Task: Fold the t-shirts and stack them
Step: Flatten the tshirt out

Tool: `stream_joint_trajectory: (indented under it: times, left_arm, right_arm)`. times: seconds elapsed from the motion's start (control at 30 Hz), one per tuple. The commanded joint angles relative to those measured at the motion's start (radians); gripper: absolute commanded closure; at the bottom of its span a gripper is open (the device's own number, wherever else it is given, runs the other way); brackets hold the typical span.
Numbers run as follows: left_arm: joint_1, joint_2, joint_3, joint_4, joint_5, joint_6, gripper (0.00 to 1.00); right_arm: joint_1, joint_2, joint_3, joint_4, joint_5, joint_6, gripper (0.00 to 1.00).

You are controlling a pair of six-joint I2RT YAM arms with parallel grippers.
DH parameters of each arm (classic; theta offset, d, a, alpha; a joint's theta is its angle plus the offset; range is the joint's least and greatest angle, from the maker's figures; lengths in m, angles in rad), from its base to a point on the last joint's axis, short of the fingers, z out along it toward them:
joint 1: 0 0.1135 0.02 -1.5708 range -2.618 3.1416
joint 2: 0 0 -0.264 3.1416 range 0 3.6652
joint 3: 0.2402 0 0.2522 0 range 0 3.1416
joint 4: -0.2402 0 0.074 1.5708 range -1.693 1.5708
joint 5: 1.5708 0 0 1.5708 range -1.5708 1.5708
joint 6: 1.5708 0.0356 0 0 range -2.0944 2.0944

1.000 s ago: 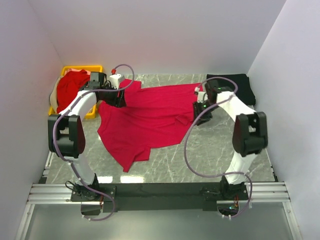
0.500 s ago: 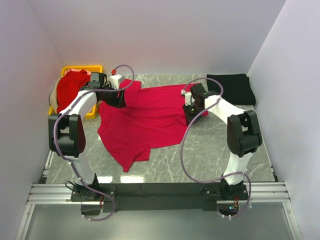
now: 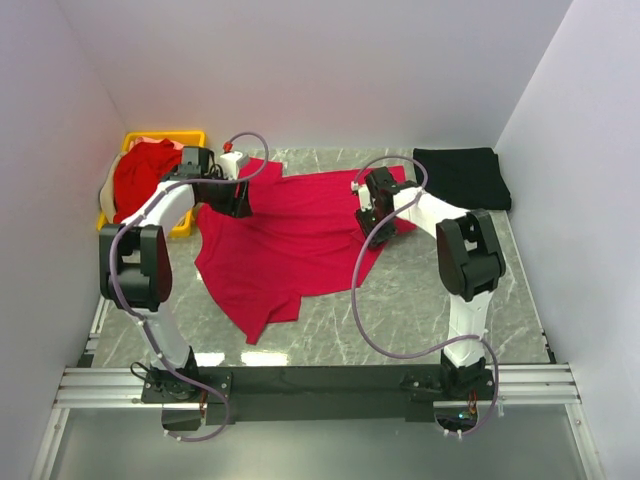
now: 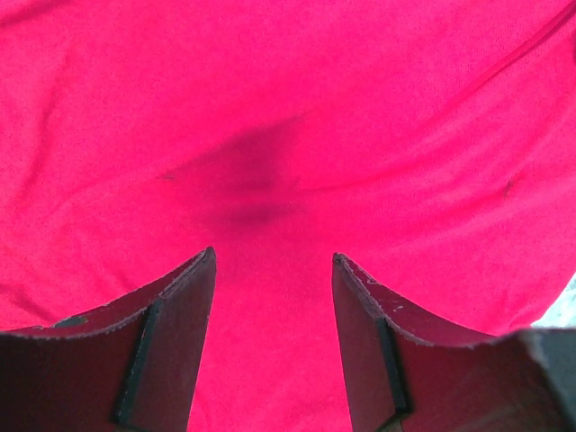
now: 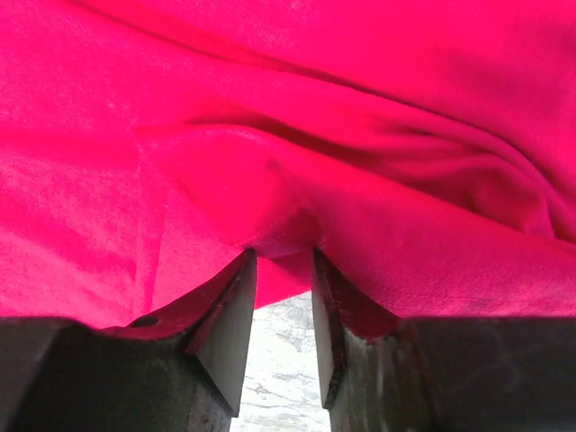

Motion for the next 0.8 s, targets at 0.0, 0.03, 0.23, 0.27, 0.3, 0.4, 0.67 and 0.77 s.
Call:
stream_joint_trajectory:
  times: [0.0,0.03,0.23,0.27,0.3,0.4,0.67,0.77]
  left_arm:
    - [0.011,0.011,0.020,0.008,0.014,0.012,0.40]
    - [0.013,0.011,0.018,0.009,0.014,0.010,0.40]
    - [0.016,0.028,0.029,0.004,0.014,0.012,0.40]
    - [0.018,0.029,0.031,0.004,0.014,0.012,0.40]
    - [0.018,0.032,0.032,0.003,0.016,0.013,0.40]
    - [0.021,0.039,0.040,0.000,0.017,0.010,0.40]
    - [0.025,0.048,0.038,0.003,0.021,0.010,0.40]
    - [0.028,0.051,0.040,0.004,0.024,0.007,0.40]
  right_arm:
    - [0.016,0.004,0.058,0.006,0.006,-0.004,0.61]
    - [0.015,0.011,0.067,0.003,0.005,-0.003,0.61]
    - [0.021,0.039,0.099,-0.025,-0.023,0.000,0.57]
    - [0.022,0.045,0.102,-0.026,-0.025,0.000,0.57]
    - [0.025,0.051,0.102,-0.026,-0.025,0.002,0.56]
    - [0.024,0.068,0.107,-0.033,-0.020,0.000,0.57]
    - [0.024,0.067,0.098,-0.062,-0.051,-0.009,0.71]
    - [0.022,0.059,0.101,-0.077,-0.057,-0.012,0.91]
